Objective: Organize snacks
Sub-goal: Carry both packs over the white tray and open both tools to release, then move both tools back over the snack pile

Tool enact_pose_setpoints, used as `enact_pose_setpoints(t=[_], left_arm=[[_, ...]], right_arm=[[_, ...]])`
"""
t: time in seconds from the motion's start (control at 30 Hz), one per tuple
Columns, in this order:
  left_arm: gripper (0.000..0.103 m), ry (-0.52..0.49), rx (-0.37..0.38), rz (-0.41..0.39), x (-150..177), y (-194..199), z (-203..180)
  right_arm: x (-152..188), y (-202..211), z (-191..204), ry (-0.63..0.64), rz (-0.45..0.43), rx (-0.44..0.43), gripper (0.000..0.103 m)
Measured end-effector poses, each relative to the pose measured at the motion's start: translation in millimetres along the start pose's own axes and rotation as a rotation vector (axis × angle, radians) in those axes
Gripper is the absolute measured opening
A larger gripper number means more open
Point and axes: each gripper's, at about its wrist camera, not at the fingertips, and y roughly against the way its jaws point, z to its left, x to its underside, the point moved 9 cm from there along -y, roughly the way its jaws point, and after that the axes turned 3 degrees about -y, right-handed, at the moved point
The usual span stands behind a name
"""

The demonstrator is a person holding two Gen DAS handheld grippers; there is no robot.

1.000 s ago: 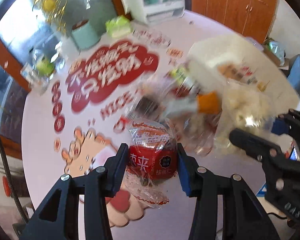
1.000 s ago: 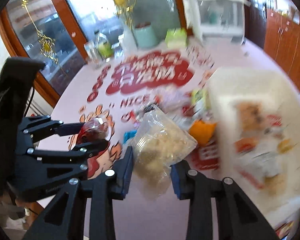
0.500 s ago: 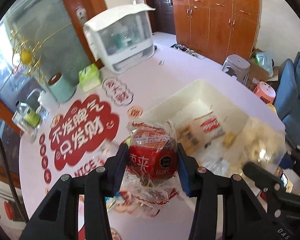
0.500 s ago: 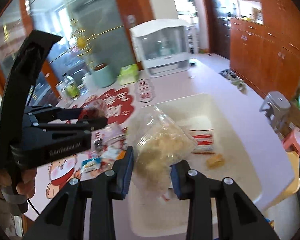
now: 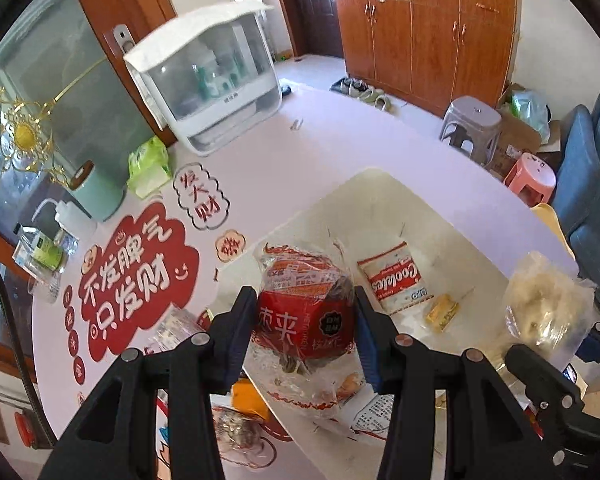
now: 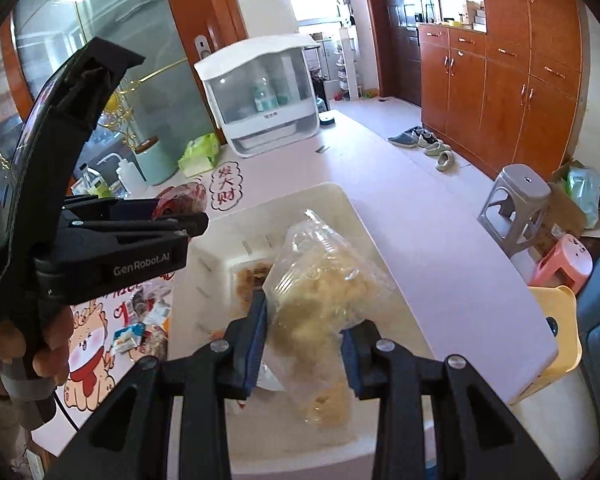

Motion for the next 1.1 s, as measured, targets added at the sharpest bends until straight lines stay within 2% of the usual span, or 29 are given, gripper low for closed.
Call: enact_pose_setpoints(t=[0.07,0.13,0.17,0.2,0.4,1.1], left_arm=[[0.050,-0.003,0.006,0.026,5.7,-8.9,-3.3],[0.068,-0.010,-0.008,0.047,12.3,-15.1,-4.8],[0.084,-0.012,-0.019,0.050,14.8,-16.9,-4.1],[0.088,-0.012,-0.029,0.051,17.5,-18.1,-3.3],[0.088,0.027,-0.030,0.093,34.2,-23.7,6.9],[0.088,0.056,-0.053,0.101,76.6,2.0,32.1]], right_arm=[[1.4,-6.0,-3.1,0.005,0.015,0.010,0.034],[3.1,-9.8,-4.9,0.014,0.031,0.018,0.035],[4.5,-12.6,-6.0,0.014,0.044,0.022,0.035],[6.1,-15.7,-7.0,0.013,0.058,0.026,0.036],[10.6,-24.7,-3.4,0.018,0.099,0.019,0.044],[30.8,-21.2,25.7,0.065,0.142,0.013,0.044]])
